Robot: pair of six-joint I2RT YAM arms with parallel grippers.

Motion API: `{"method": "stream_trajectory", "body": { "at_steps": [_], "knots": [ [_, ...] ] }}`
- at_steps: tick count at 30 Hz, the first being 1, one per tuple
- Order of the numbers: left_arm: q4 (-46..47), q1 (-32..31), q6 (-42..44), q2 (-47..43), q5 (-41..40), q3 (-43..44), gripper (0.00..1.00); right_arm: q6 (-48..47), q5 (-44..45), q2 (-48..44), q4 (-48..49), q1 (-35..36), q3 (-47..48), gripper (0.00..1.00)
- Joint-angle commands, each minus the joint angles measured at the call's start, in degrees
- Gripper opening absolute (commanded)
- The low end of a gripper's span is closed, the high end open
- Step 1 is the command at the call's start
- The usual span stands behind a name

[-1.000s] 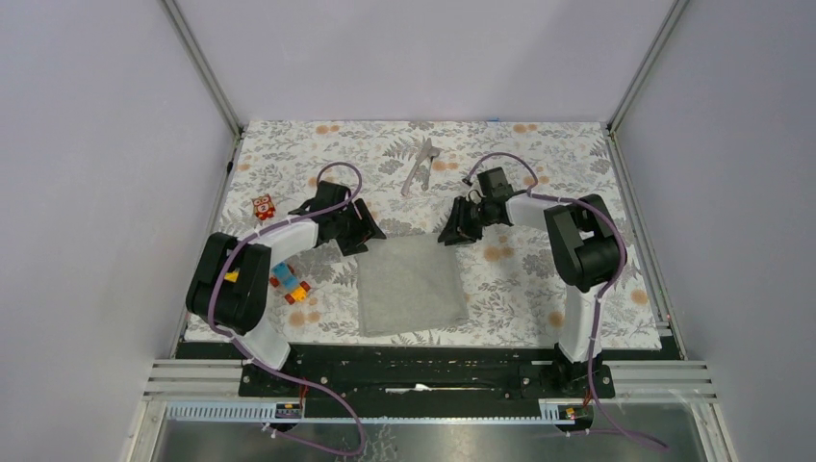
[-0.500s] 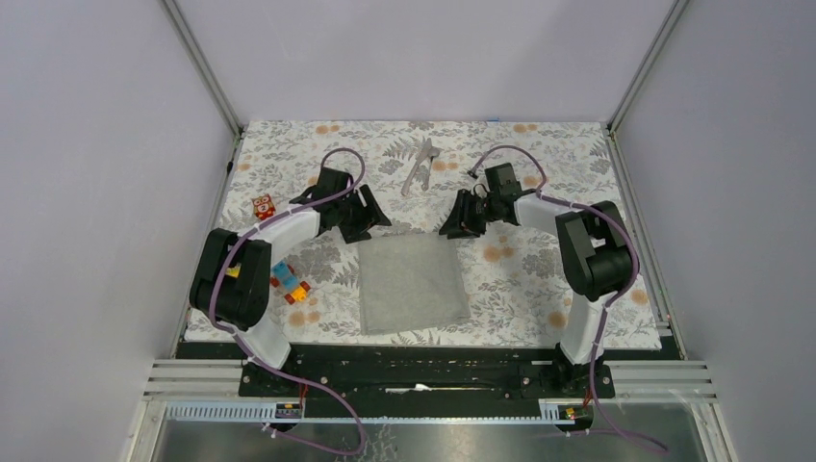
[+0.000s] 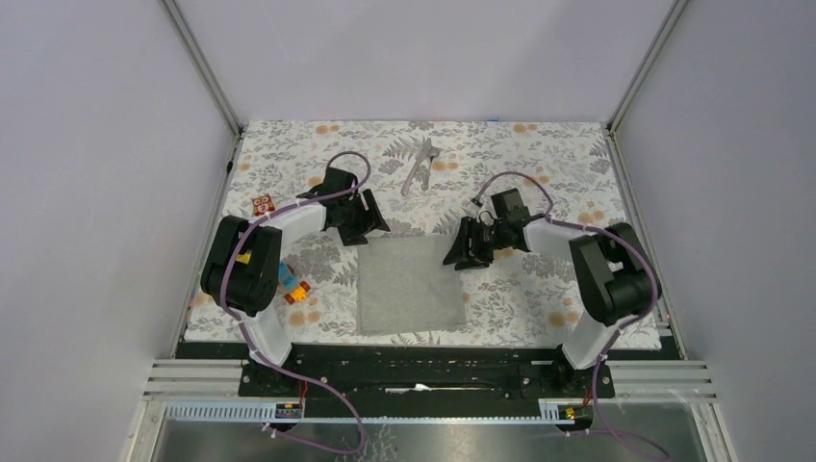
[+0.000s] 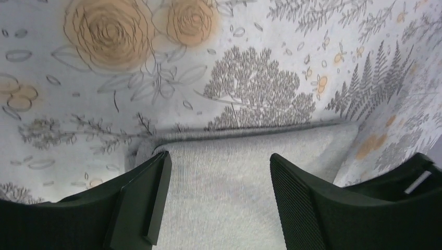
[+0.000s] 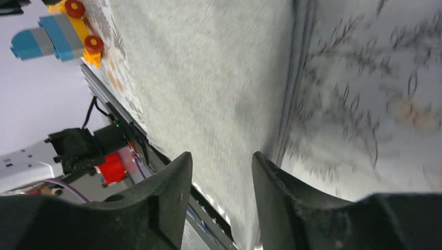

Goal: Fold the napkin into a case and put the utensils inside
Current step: Smooth out the lower triangle-folded napkin at the center of the board, then move the lower triangle-folded napkin to the center of the board.

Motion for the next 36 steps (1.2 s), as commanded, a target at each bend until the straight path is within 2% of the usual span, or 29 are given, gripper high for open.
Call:
{"method": "stream_trajectory", "body": {
  "at_steps": [1, 2, 3, 4, 8, 10, 13, 17, 21, 24, 28, 31, 34, 36],
  "knots": [
    [-5.4, -1.6, 4.3, -6.5, 0.1, 2.9, 0.76, -7.8, 3.5, -11.0, -12.3, 0.5, -1.3, 0.57],
    [-6.8, -2.0, 4.6, -8.3, 0.6, 2.7, 0.77, -8.6, 4.0, -12.3, -13.8, 0.5, -2.2, 0.58],
    [-8.1, -2.3, 4.8, -10.3, 0.9, 2.1, 0.87, -9.0, 4.0, -13.3, -14.7, 0.5, -3.2, 0.59],
    [-9.5, -2.7, 5.0, -12.2, 1.1, 1.0, 0.91, -9.1, 3.3, -13.9, -15.0, 0.5, -4.5, 0.59],
    [-15.4, -4.8, 4.9, -20.7, 1.6, -6.1, 0.92, -7.3, -0.5, -15.4, -12.9, 1.0, -10.5, 0.59],
    [-19.1, -6.9, 4.3, -24.2, 0.0, -9.1, 0.89, -6.9, 0.2, -16.6, -12.9, 1.4, -12.5, 0.59],
    [-23.5, -11.3, 0.8, -28.1, -2.4, -13.0, 0.79, -6.2, 0.4, -17.2, -13.0, 2.7, -14.0, 0.59],
    [-29.7, -21.0, -5.8, -29.5, -11.0, -14.4, 0.78, -4.6, 1.7, -17.5, -12.0, 5.7, -15.2, 0.59],
    [-32.9, -26.6, -11.8, -26.2, -16.9, -14.9, 0.77, -3.6, 3.5, -16.5, -10.8, 7.7, -15.4, 0.55],
    [-32.7, -27.5, -13.2, -24.9, -18.4, -16.3, 0.71, -3.6, 5.4, -16.3, -10.7, 8.3, -15.6, 0.53],
    [-32.4, -27.6, -13.8, -25.9, -20.3, -18.2, 0.69, -4.1, 6.9, -15.4, -10.6, 8.3, -16.2, 0.47],
    [-29.8, -27.6, -13.4, -26.1, -18.8, -19.6, 0.65, -4.2, 7.9, -14.2, -9.7, 8.3, -16.4, 0.38],
    [-26.1, -27.6, -13.9, -25.6, -16.8, -21.3, 0.58, -3.8, 9.1, -13.4, -8.9, 8.3, -16.3, 0.32],
    [-23.7, -27.6, -14.1, -26.1, -16.3, -21.5, 0.56, -4.1, 10.1, -12.6, -8.7, 8.1, -16.1, 0.25]
  ]
}}
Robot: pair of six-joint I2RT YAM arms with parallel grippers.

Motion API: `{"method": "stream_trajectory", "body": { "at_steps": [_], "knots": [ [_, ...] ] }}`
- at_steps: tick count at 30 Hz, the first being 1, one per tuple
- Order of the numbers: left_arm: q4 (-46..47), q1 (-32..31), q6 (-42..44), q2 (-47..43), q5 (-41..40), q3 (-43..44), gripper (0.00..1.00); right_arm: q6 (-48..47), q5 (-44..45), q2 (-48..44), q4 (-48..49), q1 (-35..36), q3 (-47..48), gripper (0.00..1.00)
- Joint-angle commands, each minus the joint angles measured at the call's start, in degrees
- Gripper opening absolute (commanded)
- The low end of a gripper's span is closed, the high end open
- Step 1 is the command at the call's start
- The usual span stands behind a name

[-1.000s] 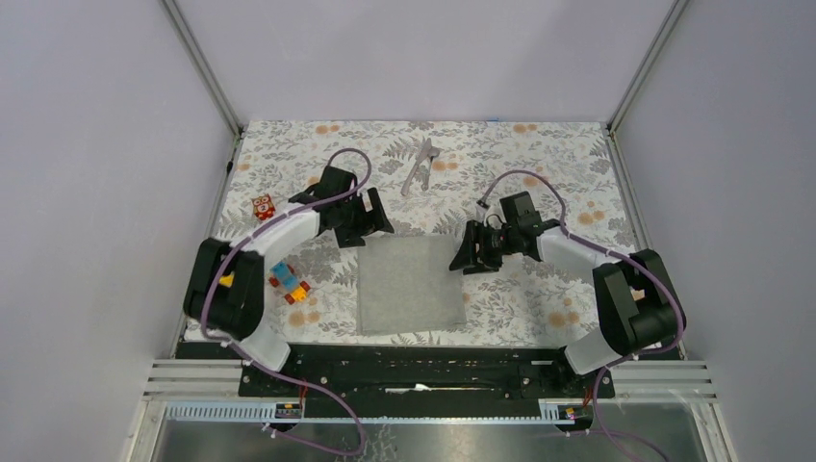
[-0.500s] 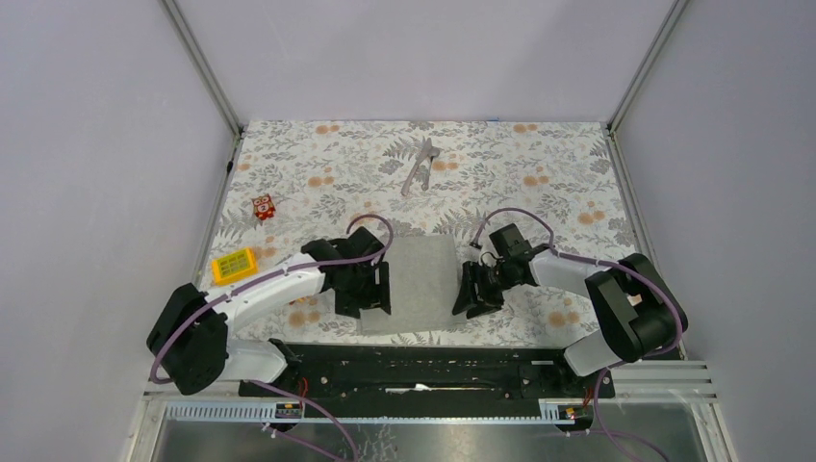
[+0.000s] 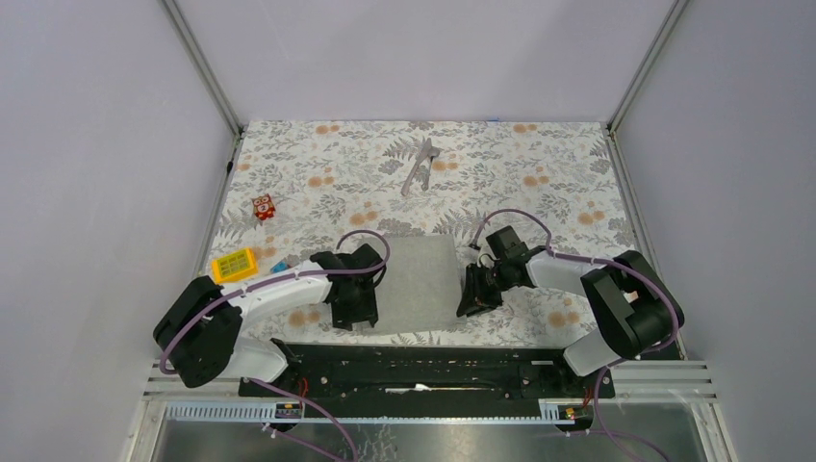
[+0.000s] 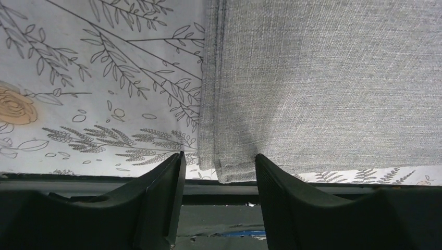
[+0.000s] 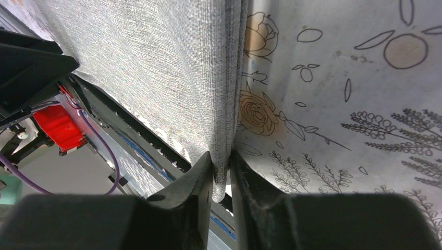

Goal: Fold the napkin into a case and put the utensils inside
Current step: Move the lower triangle-folded napkin to the center of the board.

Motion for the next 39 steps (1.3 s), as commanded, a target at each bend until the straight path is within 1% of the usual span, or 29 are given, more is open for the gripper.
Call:
{"method": "stream_trajectory", "body": {
  "at_steps": [1, 3, 5, 7, 9, 10, 11, 13, 15, 16, 18, 21, 25, 32, 39],
  "knots": [
    [6.6, -0.2, -1.4, -1.6, 0.7, -0.7, 0.57, -0.5, 5.1, 2.3, 1.1, -0.1, 0.0, 0.22],
    [8.4, -0.2, -2.0, -2.5, 0.9, -0.2, 0.57, -1.0, 5.7, 2.8, 0.5, -1.3, 0.7, 0.17],
    [10.1, -0.2, -2.7, -3.0, 1.4, 0.3, 0.57, -2.3, 8.0, 2.8, -1.8, -3.3, 1.7, 0.13],
    [11.4, -0.2, -3.4, -3.6, 2.7, 0.5, 0.56, -3.9, 10.9, 2.2, -4.8, -5.5, 3.4, 0.13],
    [12.4, -0.2, -3.9, -4.4, 3.1, -0.1, 0.55, -5.2, 11.9, 2.4, -7.3, -7.5, 5.9, 0.13],
    [12.4, -0.2, -3.9, -4.7, 3.1, -0.6, 0.54, -5.9, 12.8, 2.6, -9.0, -7.6, 7.7, 0.15],
    [12.3, -0.2, -3.9, -4.9, 3.2, -1.1, 0.54, -6.7, 13.6, 2.7, -10.2, -7.6, 9.2, 0.18],
    [12.3, -0.2, -4.0, -5.2, 4.0, -2.1, 0.53, -8.0, 13.1, 2.6, -11.6, -7.6, 11.1, 0.31],
    [12.9, -0.2, -4.2, -5.2, 6.1, -3.3, 0.51, -9.1, 12.0, 2.5, -12.8, -7.6, 12.1, 0.41],
    [13.3, -0.2, -4.2, -4.8, 7.5, -3.8, 0.48, -9.5, 11.7, 2.2, -13.5, -7.5, 12.2, 0.45],
    [13.5, -1.0, -5.2, -4.3, 9.4, -4.1, 0.43, -9.9, 11.8, 1.4, -14.3, -7.5, 12.0, 0.49],
    [13.0, -3.1, -7.8, -4.7, 10.0, -3.1, 0.41, -10.0, 11.9, 0.7, -14.7, -7.5, 11.7, 0.49],
    [12.4, -5.4, -11.2, -5.2, 8.0, -2.6, 0.41, -9.9, 11.2, 0.7, -13.6, -7.5, 11.2, 0.5],
    [12.4, -6.7, -13.0, -3.4, 7.5, -2.3, 0.4, -9.9, 9.4, 1.2, -12.1, -7.5, 10.4, 0.5],
    [12.4, -7.1, -12.7, -0.9, 7.1, -1.7, 0.4, -9.8, 8.4, 1.7, -11.3, -7.2, 9.8, 0.5]
  ]
}}
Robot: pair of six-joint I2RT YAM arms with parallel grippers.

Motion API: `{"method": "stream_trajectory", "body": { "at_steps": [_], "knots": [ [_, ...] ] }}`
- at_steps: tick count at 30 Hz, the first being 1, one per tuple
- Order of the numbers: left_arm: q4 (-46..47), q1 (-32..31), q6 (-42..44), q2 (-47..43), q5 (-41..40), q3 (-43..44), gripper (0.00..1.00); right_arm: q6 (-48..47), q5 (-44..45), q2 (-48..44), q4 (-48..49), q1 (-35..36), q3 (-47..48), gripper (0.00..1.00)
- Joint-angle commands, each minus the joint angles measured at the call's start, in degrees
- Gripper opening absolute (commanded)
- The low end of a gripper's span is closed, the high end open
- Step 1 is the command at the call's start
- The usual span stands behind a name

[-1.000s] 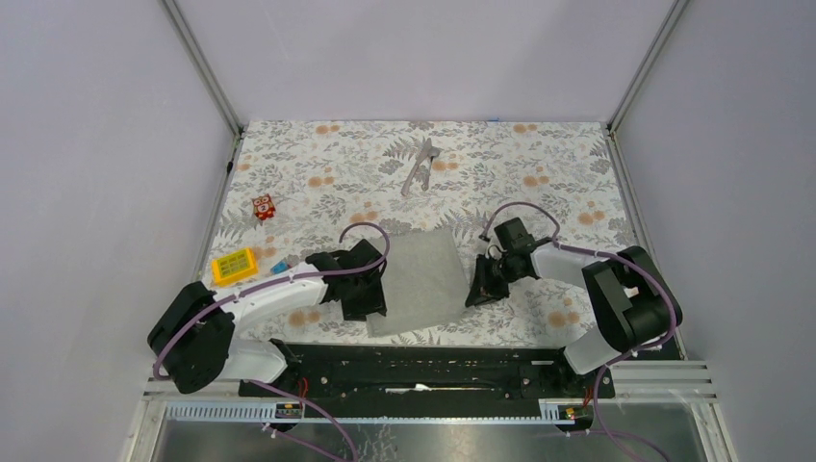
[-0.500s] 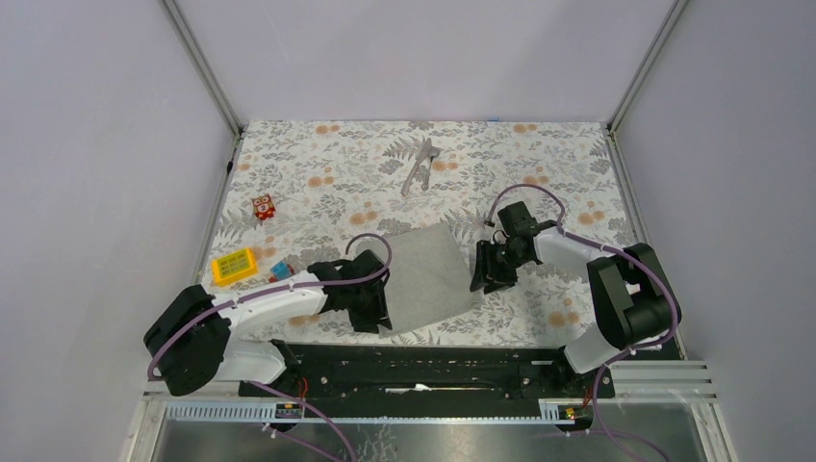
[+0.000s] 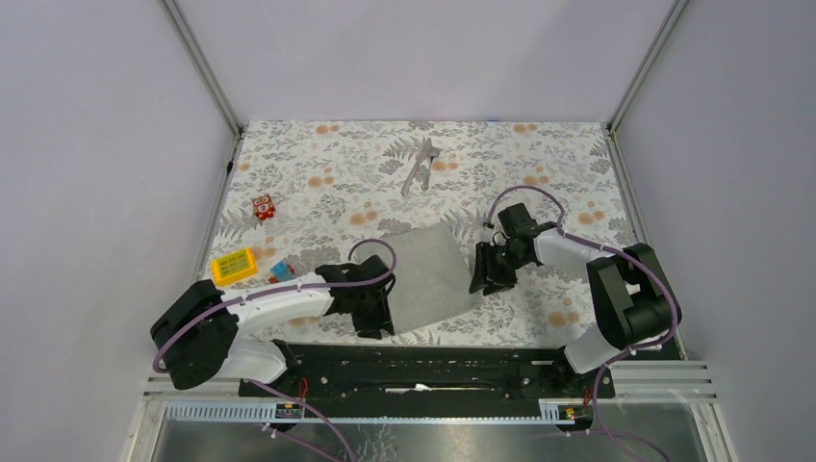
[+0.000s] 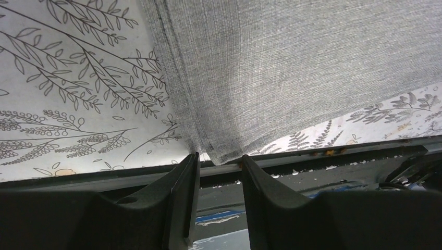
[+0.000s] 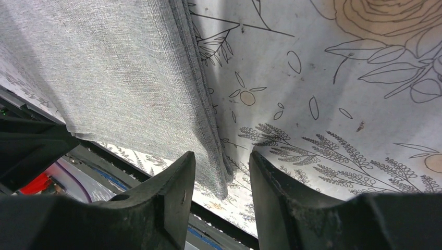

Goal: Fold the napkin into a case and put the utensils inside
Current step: Move the lower triangle-folded napkin to the center of the board.

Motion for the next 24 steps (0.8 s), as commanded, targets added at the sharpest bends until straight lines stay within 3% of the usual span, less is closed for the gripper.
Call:
{"method": "stream_trajectory", "body": {
  "at_steps": [1, 6, 11, 24],
  "knots": [
    [0.7, -0.3, -0.9, 1.7, -1.0, 2.2, 0.4, -0.7, -1.4, -0.8, 0.9, 0.5, -0.5, 0.5],
    [0.8, -0.2, -0.4, 2.5, -2.5, 3.2, 0.33, -0.5, -1.4, -0.8, 1.0, 0.6, -0.6, 0.48],
    [0.1, -0.2, -0.3, 1.6, -3.4, 4.1, 0.15, -0.3, -1.4, -1.1, 1.1, 1.0, -1.0, 0.46],
    [-3.7, -0.3, -1.1, -3.1, -4.5, 1.2, 0.04, 0.9, -0.5, -3.3, -0.2, 2.1, -1.3, 0.47]
  ]
}}
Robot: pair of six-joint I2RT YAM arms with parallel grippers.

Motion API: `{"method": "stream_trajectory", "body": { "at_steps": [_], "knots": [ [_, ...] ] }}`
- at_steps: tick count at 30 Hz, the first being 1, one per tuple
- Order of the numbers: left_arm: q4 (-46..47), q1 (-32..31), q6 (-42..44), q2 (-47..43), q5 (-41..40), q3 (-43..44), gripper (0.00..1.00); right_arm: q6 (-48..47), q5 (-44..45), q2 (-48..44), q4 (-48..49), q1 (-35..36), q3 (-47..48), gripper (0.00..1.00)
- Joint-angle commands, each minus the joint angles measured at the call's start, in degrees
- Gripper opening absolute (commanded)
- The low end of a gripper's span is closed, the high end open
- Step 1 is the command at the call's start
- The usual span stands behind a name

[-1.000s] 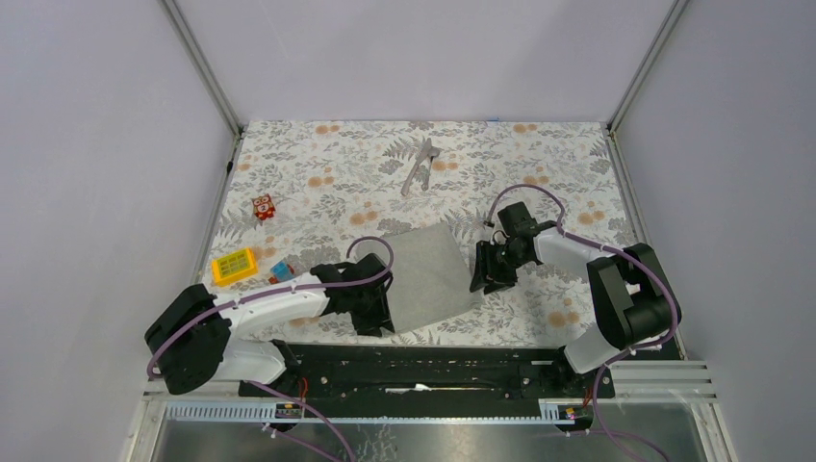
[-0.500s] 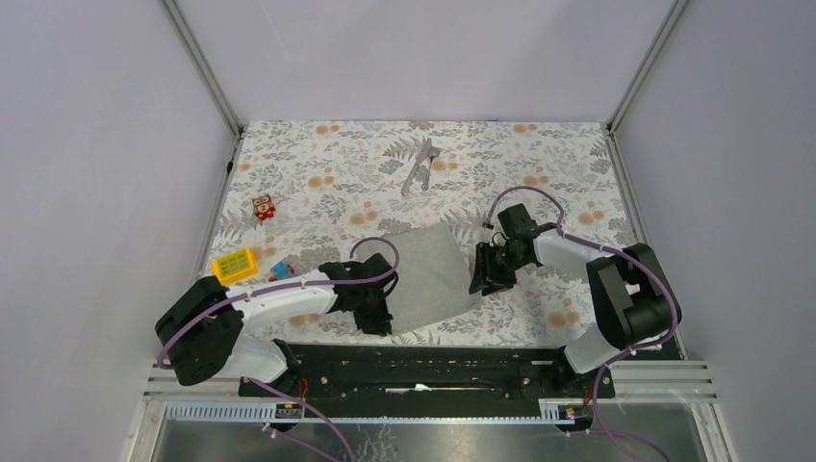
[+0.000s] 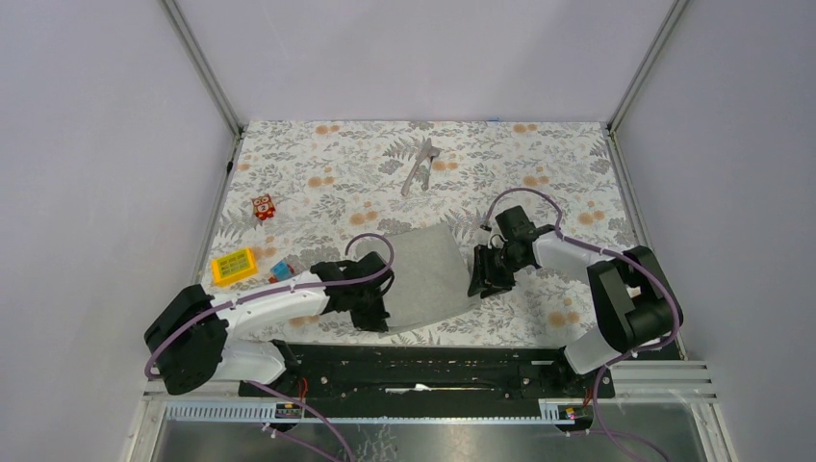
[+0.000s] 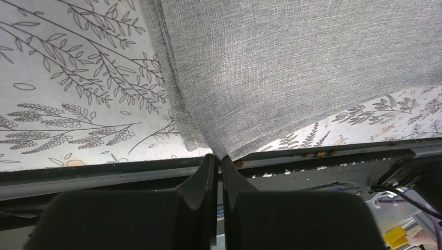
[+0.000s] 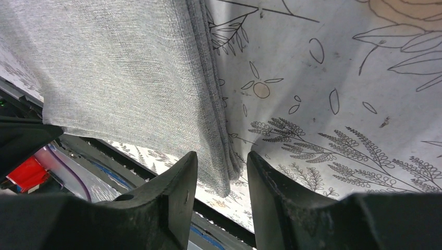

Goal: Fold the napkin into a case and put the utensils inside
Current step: Move the lower triangle-folded napkin to the center of the board.

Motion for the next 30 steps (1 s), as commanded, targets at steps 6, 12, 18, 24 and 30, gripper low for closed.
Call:
{"method": "stream_trajectory", "body": {
  "at_steps": [6, 12, 18, 24, 30],
  "knots": [
    [-0.4, -0.3, -0.1, -0.9, -1.3, -1.1, 0.09, 0.9, 2.2, -7.2, -5.9, 1.3, 3.5, 0.53],
    [-0.9, -0.3, 0.7, -2.1, -0.5, -0.7, 0.26, 1.9, -4.8, -9.1, -6.5, 1.3, 6.0, 0.55],
    [-3.8, -0.2, 1.9, -5.9, -1.6, 2.6, 0.31, 5.4, -11.6, -6.5, 2.1, 1.4, 0.5, 0.44],
    [2.3, 0.1, 4.5, -1.3, -0.4, 6.1, 0.31, 4.4, -7.1, -3.0, 5.3, 1.4, -2.6, 0.41],
    [5.0, 0.1, 4.9, 5.0, -1.8, 3.4, 0.21, 5.0, -4.1, -0.8, 8.3, 1.4, -6.3, 0.4]
  ]
}}
